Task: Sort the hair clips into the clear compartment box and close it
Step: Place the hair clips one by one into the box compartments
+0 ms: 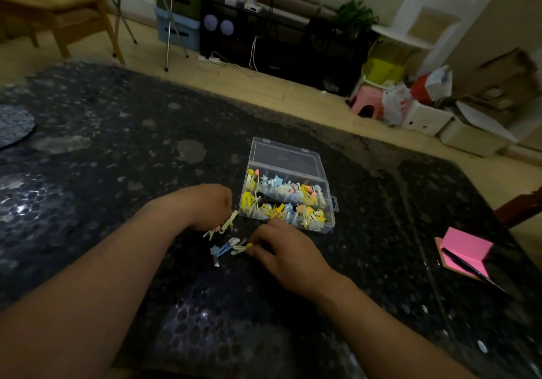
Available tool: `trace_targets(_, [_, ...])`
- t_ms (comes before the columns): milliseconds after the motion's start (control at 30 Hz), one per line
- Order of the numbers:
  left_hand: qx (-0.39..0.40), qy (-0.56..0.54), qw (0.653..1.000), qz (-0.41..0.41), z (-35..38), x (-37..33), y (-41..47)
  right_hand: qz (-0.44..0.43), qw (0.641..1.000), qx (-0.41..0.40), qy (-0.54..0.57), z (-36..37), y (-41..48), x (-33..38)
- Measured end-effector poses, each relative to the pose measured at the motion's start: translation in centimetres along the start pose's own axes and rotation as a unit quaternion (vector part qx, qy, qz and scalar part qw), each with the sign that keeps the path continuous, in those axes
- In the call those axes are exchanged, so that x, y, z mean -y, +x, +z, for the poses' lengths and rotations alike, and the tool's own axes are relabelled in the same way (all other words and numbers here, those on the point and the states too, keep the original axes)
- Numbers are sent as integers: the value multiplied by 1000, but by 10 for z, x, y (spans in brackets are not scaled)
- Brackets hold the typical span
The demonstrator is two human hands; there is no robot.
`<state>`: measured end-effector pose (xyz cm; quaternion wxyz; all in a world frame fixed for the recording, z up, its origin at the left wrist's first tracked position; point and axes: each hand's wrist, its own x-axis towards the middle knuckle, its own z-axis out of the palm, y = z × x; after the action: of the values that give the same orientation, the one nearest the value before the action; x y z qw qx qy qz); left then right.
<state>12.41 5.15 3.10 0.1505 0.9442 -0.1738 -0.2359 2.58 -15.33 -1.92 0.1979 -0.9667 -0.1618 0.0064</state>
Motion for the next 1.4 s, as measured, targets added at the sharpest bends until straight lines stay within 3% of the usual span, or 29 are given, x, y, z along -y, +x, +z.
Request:
trace_targets(233, [-12, 3, 1000, -1, 1, 0, 0, -15, 998, -34, -47, 3, -4, -2])
trace_targets(567, [-12, 9, 1000, 0, 2, 2, 4, -58, 993, -10, -101, -5, -7, 4])
trace_targets(733, [-6, -4, 1000, 2, 1, 2, 2, -53, 996, 2, -72, -10, -6, -1])
trace_targets(833, [-5, -9, 1000, 3, 2, 3, 2, -11, 1000, -11, -3, -24, -10, -7])
trace_targets(933, [-1, -13, 1000, 3, 1, 3, 3, 44, 994, -99, 19, -44, -11, -25])
trace_targets(1100, [2, -10, 1000, 4, -1, 1, 2, 241, 956, -161, 47, -82, 4, -67])
trace_targets(1400, [-108, -45, 993, -9, 7, -5, 10, 305, 947, -31, -95, -83, 41, -82])
